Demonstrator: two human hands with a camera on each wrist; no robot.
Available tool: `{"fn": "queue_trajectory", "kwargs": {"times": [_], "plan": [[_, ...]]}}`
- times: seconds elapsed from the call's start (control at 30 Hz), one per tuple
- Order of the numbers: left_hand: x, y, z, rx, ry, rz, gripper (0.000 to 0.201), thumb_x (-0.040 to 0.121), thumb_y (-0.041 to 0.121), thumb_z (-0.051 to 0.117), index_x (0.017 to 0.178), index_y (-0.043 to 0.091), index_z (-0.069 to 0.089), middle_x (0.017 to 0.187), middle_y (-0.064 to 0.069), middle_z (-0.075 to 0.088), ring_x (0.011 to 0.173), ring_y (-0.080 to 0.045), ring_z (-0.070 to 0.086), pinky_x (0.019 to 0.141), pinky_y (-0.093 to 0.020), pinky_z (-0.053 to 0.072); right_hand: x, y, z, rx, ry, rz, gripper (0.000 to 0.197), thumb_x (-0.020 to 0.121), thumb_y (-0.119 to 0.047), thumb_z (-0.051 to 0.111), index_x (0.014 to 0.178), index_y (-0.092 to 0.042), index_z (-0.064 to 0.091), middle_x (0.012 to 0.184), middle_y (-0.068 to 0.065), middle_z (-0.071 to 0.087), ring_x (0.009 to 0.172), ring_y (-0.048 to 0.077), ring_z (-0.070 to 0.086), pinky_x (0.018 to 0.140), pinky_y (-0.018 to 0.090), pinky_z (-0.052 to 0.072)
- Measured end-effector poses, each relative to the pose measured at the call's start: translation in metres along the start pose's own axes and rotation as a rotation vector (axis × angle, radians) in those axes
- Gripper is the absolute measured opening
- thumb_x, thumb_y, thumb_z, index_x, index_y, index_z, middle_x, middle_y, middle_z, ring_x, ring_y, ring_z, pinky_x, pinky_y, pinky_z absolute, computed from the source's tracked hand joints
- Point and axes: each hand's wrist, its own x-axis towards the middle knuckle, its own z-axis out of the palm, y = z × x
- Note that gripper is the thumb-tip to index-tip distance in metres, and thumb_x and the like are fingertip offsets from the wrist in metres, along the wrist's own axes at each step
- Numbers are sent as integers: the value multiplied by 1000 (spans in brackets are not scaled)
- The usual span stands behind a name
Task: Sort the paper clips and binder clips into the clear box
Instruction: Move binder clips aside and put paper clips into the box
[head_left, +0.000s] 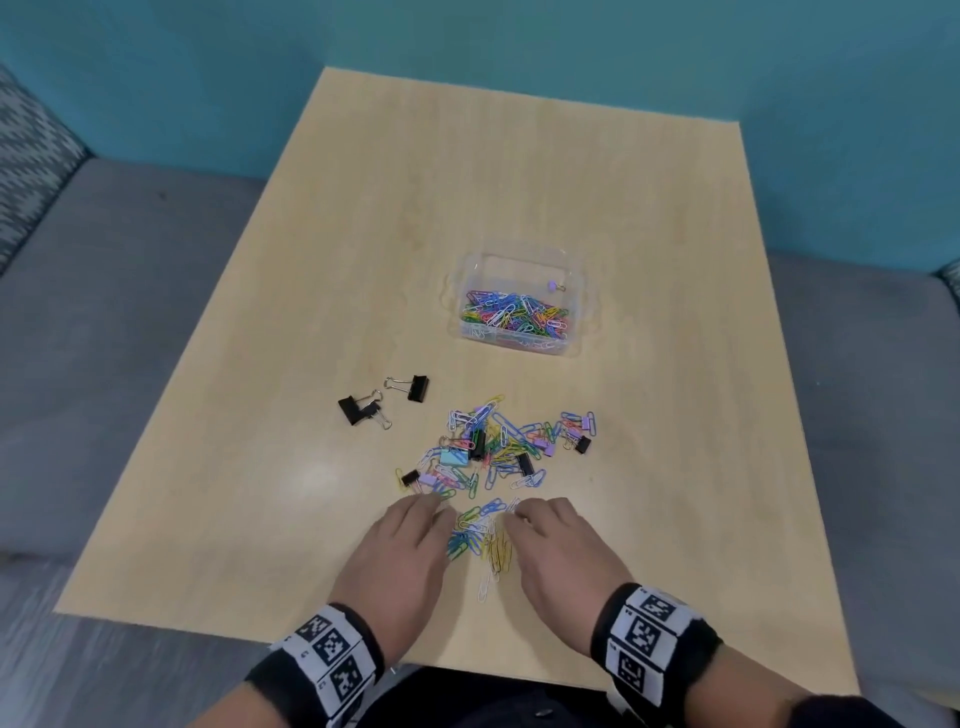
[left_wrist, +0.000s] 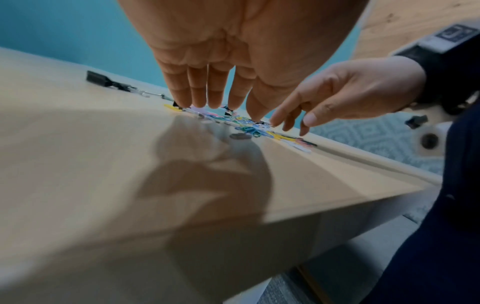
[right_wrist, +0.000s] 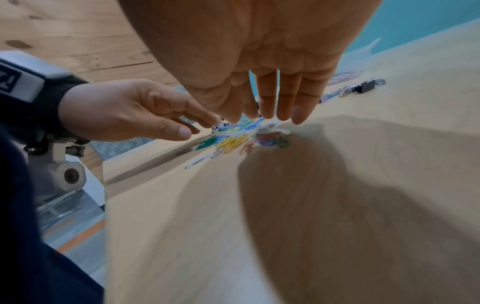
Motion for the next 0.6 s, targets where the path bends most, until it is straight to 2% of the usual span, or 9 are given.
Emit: {"fn": "queue_trajectory", "kwargs": {"times": [0.13, 0.23, 0.4, 0.5, 0.57, 0.6], "plan": [[2, -1, 6, -4, -7, -15, 43, 85, 29, 44, 124, 13, 49, 129, -12, 49, 120, -33, 47, 95, -43, 46, 13, -9, -4, -81, -43, -132, 46, 73, -21, 38, 117, -13, 51, 117, 5, 53, 99, 28, 50, 76, 39, 51], [2, -6, 3, -24, 23, -31, 38, 86, 26, 42, 119, 11, 53, 127, -15, 50, 121, -34, 47, 96, -44, 45, 26, -20, -4, -97, -53, -237, 50, 74, -20, 48, 122, -9, 47, 125, 10, 50, 115, 31, 47, 88, 41, 48], [1, -21, 3, -31, 61, -41, 23, 88, 21, 38, 100, 11, 55, 122, -16, 53, 125, -36, 44, 95, -44, 45, 47, -32, 4, -175, -35, -323, 50, 75, -17, 56, 123, -5, 45, 127, 15, 48, 120, 35, 44, 98, 44, 43], [0, -28, 0, -19, 77, -65, 22, 86, 22, 40, 96, 10, 56, 114, -15, 55, 120, -36, 49, 93, -43, 48, 48, -35, 7, -265, -60, -326, 50, 82, -20, 45, 128, -2, 44, 132, 18, 47, 124, 37, 42, 101, 47, 40], [-2, -31, -3, -11, 85, -66, 24, 82, 22, 43, 97, 9, 56, 111, -14, 55, 112, -36, 54, 89, -43, 50, 44, -36, 8, -293, -79, -346, 47, 83, -20, 37, 127, -2, 46, 126, 16, 49, 118, 38, 44, 97, 48, 42], [-3, -32, -4, -13, 87, -61, 24, 81, 22, 45, 98, 9, 55, 109, -14, 55, 108, -35, 55, 87, -42, 50, 42, -37, 7, -302, -79, -358, 46, 82, -20, 39, 125, -3, 47, 122, 15, 50, 114, 37, 46, 96, 48, 42]]}}
